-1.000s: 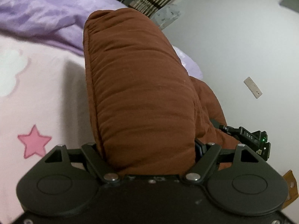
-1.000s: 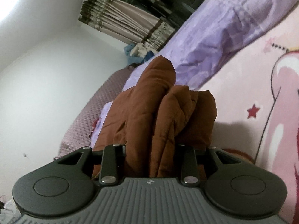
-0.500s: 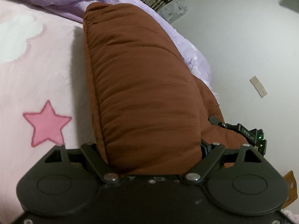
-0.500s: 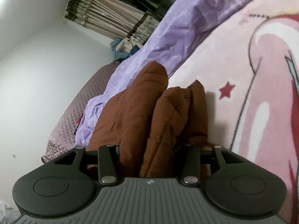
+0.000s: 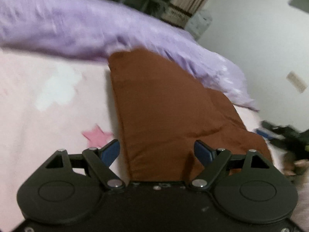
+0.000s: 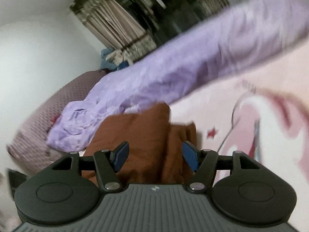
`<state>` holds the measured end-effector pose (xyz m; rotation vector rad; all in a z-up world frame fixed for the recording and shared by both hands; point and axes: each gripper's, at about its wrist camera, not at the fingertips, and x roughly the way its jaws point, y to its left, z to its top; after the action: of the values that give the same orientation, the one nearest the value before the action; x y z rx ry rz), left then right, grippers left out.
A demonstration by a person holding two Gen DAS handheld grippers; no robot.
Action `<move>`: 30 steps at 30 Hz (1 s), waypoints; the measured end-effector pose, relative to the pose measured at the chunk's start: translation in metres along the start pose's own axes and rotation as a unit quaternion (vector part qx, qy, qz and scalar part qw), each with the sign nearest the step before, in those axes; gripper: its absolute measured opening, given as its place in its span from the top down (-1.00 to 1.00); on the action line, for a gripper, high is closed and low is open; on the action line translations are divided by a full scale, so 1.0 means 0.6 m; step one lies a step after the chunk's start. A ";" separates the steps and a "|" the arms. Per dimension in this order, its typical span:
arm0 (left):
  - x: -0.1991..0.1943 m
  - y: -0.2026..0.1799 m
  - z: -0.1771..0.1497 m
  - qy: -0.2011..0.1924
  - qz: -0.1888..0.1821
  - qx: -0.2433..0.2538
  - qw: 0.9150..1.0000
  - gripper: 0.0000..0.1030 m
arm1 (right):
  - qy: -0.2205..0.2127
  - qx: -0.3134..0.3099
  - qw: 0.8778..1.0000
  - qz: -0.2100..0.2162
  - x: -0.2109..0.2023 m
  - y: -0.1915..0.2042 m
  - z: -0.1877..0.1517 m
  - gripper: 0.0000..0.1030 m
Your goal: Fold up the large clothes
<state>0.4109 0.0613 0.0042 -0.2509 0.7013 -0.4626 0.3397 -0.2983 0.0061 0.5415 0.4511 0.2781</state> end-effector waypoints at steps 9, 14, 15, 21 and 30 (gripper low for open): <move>-0.063 -0.146 -0.056 -0.086 0.050 0.067 0.993 -0.66 | -0.039 -0.144 0.989 -0.017 -0.037 0.184 -0.049 0.29; -0.020 -0.145 -0.096 -0.054 0.039 0.047 0.997 -0.65 | -0.010 -0.175 0.981 -0.081 0.006 0.190 -0.103 0.51; -0.010 -0.145 -0.103 -0.048 0.042 0.048 0.997 -0.65 | -0.003 -0.175 0.980 -0.094 0.014 0.187 -0.110 0.59; 0.044 -0.126 -0.136 -0.020 0.051 0.040 0.998 -0.64 | 0.033 -0.139 0.981 -0.129 0.043 0.133 -0.135 0.97; 0.055 -0.122 -0.144 -0.027 0.055 0.052 0.997 -0.66 | 0.021 -0.115 0.986 -0.116 0.049 0.106 -0.167 1.00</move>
<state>0.3515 -0.0247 -0.0511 -0.1247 0.6330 -0.3846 0.3086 -0.1917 -0.0450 0.2538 0.5103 0.1155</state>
